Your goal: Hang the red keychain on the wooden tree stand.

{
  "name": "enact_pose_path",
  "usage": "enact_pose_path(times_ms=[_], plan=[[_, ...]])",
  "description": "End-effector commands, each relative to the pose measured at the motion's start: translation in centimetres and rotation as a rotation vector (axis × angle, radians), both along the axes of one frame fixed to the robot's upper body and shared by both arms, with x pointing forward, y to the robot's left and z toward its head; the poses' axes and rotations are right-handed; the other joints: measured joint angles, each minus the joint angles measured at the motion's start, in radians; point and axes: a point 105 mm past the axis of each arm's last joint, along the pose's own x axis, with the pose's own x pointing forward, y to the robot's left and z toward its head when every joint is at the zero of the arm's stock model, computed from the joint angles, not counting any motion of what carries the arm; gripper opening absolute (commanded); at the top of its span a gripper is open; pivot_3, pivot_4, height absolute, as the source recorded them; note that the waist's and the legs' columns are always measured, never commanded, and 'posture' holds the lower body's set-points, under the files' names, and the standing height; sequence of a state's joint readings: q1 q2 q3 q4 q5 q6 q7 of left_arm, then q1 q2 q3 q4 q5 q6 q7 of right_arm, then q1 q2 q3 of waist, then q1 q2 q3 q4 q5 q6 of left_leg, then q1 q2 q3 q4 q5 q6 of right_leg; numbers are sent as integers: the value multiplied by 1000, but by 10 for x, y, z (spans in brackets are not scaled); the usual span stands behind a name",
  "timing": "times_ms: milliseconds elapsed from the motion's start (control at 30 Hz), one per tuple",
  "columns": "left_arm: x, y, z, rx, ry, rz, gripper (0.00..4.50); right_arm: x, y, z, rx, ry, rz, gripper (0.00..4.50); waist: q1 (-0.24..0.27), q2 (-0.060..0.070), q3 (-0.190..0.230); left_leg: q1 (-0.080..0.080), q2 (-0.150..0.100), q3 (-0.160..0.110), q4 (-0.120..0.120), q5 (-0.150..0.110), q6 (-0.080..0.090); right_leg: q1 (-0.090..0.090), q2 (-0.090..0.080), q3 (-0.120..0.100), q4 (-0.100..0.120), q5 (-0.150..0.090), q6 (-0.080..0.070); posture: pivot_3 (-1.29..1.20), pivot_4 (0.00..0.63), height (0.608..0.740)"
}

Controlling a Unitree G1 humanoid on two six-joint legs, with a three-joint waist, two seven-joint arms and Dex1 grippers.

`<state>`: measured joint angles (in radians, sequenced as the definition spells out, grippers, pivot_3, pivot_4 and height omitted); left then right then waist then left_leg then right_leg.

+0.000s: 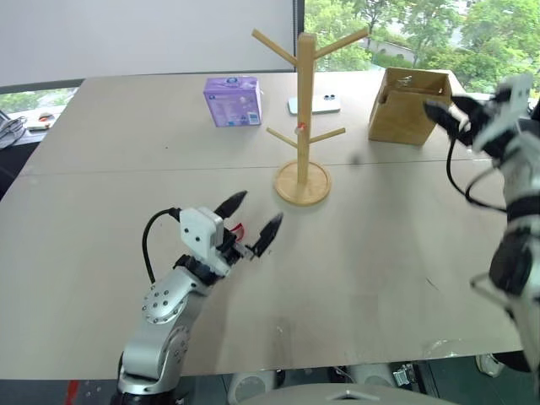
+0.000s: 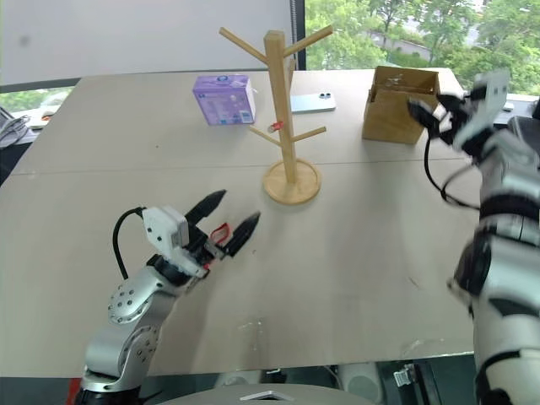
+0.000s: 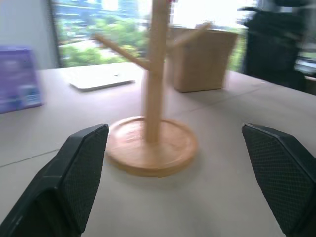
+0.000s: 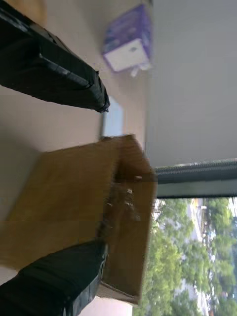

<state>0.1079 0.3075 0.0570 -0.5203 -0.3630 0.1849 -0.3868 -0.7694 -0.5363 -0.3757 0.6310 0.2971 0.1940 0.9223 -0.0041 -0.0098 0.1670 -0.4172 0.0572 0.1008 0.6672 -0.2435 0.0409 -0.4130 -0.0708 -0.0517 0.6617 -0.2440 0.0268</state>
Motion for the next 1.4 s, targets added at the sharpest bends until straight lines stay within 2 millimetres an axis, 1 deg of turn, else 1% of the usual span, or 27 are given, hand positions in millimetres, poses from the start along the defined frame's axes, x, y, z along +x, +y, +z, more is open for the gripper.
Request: enact_pose_path(times_ms=[33, 100, 133, 200, 233, 300, 333, 433, 533, 700, 1000, 1067, 1133, 1200, 1233, 1267, 1333, 1400], plan=[[5, 29, 13, 32, -45, 162, 4500, -33, 23, 16, -65, -119, 24, 4451, -6, 3, 1, 0, 0, 1, 0, 0, 0, -1, 0, 0, 1, 0, 0, 0, 150, 740], [9, 57, 13, 25, -24, 252, 4500, -45, 27, 7, -61, -116, -6, 4451, -12, 4, 1, 1, 0, 2, 0, 0, 0, -1, 0, 0, 1, 0, 0, 0, 150, 740], [11, 75, 13, 40, -10, 289, 4500, -51, 27, 1, -56, -113, -20, 4451, -14, 4, 1, 2, 0, 2, 0, 0, 0, -1, 1, 0, 1, 0, 0, 0, 150, 740], [13, 100, 12, 62, 10, 326, 4500, -58, 27, -10, -55, -93, -31, 4451, -13, 3, 1, 2, 0, 1, 0, -2, 3, -1, 2, -2, 1, 0, 0, 0, 150, 740], [12, 115, 12, 78, 15, 355, 4500, -61, 26, -16, -55, -77, -31, 4451, -12, 3, 1, 2, 0, 0, 0, -2, 3, -1, 3, -2, 1, 0, 0, 0, 150, 740], [10, 141, 7, 95, 41, 388, 4500, -66, 28, -23, -68, -63, -7, 4451, -8, 2, 0, 2, 0, 0, 0, -2, 3, -1, 2, -2, 0, 0, 0, 0, 150, 740], [9, 148, 5, 80, 54, 386, 4500, -68, 30, -23, -76, -67, 11, 4451, -7, 2, 0, 2, 0, 0, 0, -2, 3, -1, 2, -2, 0, 0, 0, 0, 150, 740], [6, 159, 1, 94, 74, 361, 4500, -72, 37, -20, -87, -76, 64, 4451, -7, 2, 0, 1, -1, 2, 0, -2, 3, -1, 0, -2, -1, 0, 0, 0, 150, 740], [5, 161, -1, 101, 81, 332, 4500, -72, 40, -19, -95, -65, 98, 4451, -7, 1, 1, 1, -1, 1, 0, -2, 3, -1, 0, -2, 0, 0, 0, 0, 150, 740], [6, 155, -2, 113, 77, 291, 4500, -70, 37, -21, -109, -46, 113, 4451, -7, 1, 1, 1, -1, 1, 0, -2, 3, -1, 1, -2, 0, 0, 0, 0, 150, 740], [6, 148, -4, 116, 76, 287, 4500, -72, 39, -20, -127, -35, 151, 4451, -7, 1, 1, 1, -1, 1, 0, -2, 4, -1, 1, -2, 0, 0, 0, 0, 150, 740], [5, 140, -4, 121, 77, 238, 4500, -73, 42, -20, -131, -10, 186, 4451, -7, 1, 1, 1, -1, 1, 0, -2, 4, -1, 1, -2, 0, 0, 0, 0, 150, 740], [-1, 127, -1, 172, 66, 135, 4500, -76, 48, -21, -151, 17, 242, 4451, -8, 1, 1, 1, -1, 1, 0, -2, 4, -1, 1, -2, 0, 0, 0, 0, 150, 740], [-7, 117, -3, 221, 81, 44, 4500, -77, 50, -22, -162, 32, 270, 4451, -8, 1, 1, 1, -1, 1, 0, -2, 4, -1, 1, -2, 0, 0, 0, 0, 150, 740], [-14, 110, -8, 236, 110, -42, 4500, -76, 51, -21, -169, 35, 277, 4451, -8, 1, 1, 1, -1, 1, 0, -2, 4, -1, 0, -2, 0, 0, 0, 0, 150, 740], [-20, 108, -11, 281, 108, -93, 4500, -74, 51, -19, -172, 38, 282, 4451, -9, 1, 1, 1, -1, 1, 0, -2, 4, -1, 0, -2, 0, 0, 0, 0, 150, 740], [-28, 113, -16, 297, 119, -145, 4500, -71, 53, -16, -190, 35, 301, 4451, -10, 1, 1, 1, 0, 1, 0, -2, 4, -1, 0, -2, -1, -1, 0, 0, 150, 740], [-28, 123, -19, 307, 131, -122, 4500, -69, 56, -14, -202, 37, 322, 4451, -10, 1, 1, 1, 0, 1, 0, -2, 4, -1, 0, -2, -1, -1, -1, 0, 150, 740]])
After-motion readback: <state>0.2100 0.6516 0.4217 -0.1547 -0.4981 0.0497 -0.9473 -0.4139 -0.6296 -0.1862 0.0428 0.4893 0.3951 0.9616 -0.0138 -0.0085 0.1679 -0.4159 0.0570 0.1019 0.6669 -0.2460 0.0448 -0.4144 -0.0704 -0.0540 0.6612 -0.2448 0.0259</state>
